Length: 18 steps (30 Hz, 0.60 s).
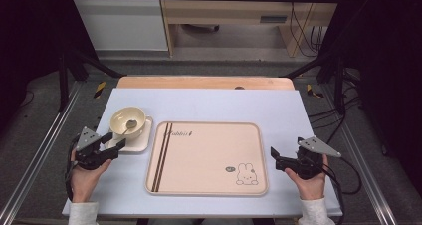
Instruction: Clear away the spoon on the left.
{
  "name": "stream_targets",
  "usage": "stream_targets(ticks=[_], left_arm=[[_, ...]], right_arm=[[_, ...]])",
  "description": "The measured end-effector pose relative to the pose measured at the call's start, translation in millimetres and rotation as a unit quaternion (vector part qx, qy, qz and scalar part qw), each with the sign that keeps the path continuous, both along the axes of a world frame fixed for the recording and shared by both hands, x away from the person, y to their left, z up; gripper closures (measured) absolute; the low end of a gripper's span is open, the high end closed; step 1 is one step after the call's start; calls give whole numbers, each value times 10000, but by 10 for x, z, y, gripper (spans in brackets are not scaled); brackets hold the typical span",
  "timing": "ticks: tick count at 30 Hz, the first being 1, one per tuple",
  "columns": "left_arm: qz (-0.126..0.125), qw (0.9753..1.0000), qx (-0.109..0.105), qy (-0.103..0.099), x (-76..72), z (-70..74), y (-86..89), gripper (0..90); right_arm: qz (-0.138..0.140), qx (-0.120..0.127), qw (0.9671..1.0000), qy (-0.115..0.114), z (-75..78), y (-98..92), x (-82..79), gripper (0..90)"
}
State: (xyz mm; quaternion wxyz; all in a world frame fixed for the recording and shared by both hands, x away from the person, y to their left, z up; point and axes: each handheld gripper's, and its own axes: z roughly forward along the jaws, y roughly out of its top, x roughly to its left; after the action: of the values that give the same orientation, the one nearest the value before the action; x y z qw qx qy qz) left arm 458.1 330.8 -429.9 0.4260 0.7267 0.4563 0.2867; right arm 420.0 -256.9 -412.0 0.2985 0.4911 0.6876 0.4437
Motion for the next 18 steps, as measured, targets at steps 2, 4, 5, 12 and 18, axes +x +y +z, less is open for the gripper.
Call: stream_targets(ticks=[2,4,5,12,18], left_arm=[[47,9999,88,30,38,-22,12,492],[63,9999,127,50,56,-45,13,536],[50,9998,198,49,65,-53,13,554],[39,9996,296,-27,101,-81,-41,646],[42,9995,270,-151,90,-54,-51,722]], right_arm=[[-1,-12,10000,-3,-5,6,3,17],[6,-15,10000,5,-6,8,2,17],[4,-12,10000,9,-8,10,4,17],[39,-47,10000,33,-28,33,18,17],[36,-42,10000,40,-29,32,20,17]])
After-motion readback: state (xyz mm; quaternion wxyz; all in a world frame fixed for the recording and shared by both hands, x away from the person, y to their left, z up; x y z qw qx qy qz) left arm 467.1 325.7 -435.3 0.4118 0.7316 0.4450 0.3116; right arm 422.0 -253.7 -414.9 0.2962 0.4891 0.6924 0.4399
